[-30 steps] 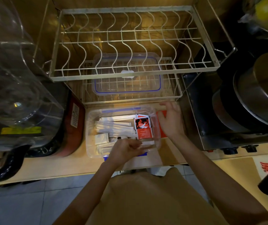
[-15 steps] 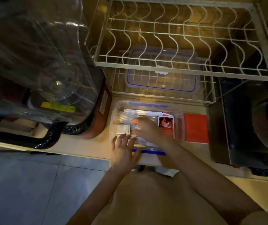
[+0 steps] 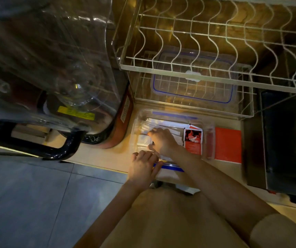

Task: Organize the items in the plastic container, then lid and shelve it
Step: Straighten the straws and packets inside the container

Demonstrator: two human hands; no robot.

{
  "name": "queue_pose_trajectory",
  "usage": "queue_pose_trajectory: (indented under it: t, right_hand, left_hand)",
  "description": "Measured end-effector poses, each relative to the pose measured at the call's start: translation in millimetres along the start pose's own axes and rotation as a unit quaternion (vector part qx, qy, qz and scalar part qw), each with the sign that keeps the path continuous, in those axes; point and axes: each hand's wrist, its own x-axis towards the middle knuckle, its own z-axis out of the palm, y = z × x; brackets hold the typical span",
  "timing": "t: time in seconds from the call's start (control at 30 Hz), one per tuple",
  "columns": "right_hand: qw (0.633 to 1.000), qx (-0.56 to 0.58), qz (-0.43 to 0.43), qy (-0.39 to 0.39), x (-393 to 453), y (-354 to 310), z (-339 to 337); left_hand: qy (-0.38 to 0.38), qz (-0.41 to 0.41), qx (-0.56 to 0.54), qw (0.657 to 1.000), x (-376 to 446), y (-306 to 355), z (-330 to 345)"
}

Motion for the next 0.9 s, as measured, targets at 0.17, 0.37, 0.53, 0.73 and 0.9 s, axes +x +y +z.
queue_pose_trajectory:
  t: [0.17,0.37,0.53,0.73,0.9]
  right_hand:
    - [0.988,0.140,0.024,0.055,-13.0,7.7,-19.3]
    - [0.930,0.312,0.098,0.170,-59.6,34.6,-56.2]
    - [0.872,0.362,0.188,0.271,-104.2,68.9,-64.5]
    - [0.785,0.366,0.338,0.368,-139.7,99.3,-41.9]
    - [0.765,0.322,0.431,0.354,-147.7,119.4,-14.6]
  left_hand:
    - [0.008,-0.006,0.000,1.000,0.8,0.1,4.3]
    - [-0.042,-0.017,-0.009,0.999,10.1,11.7,4.4]
    - [-0.046,0.063,-0.013,0.997,24.4,31.3,6.9]
    - [-0.050,0.106,0.043,0.992,31.9,40.5,15.2]
    - [-0.047,0.106,0.032,0.993,35.4,38.9,18.6]
